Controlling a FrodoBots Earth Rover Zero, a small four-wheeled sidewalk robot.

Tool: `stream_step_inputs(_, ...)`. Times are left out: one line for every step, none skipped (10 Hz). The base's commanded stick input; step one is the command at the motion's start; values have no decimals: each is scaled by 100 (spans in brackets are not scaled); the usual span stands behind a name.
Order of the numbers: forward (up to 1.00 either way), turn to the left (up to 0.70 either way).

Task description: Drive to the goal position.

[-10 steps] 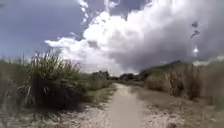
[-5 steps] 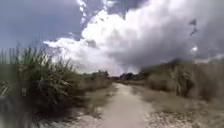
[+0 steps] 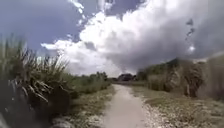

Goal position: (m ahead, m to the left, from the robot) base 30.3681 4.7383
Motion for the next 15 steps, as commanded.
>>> stream_step_inputs(82, -33)
stream_step_inputs(82, -33)
stream_step_inputs(82, -24)
stream_step_inputs(82, 0)
stream_step_inputs(82, 0)
stream_step_inputs(82, 0)
stream_step_inputs(82, 0)
stream_step_inputs(82, 0)
stream_step_inputs(82, 0)
stream_step_inputs(82, 0)
stream_step_inputs(82, 0)
stream_step_inputs(82, 0)
stream_step_inputs(82, 0)
stream_step_inputs(82, 0)
stream_step_inputs(83, 0)
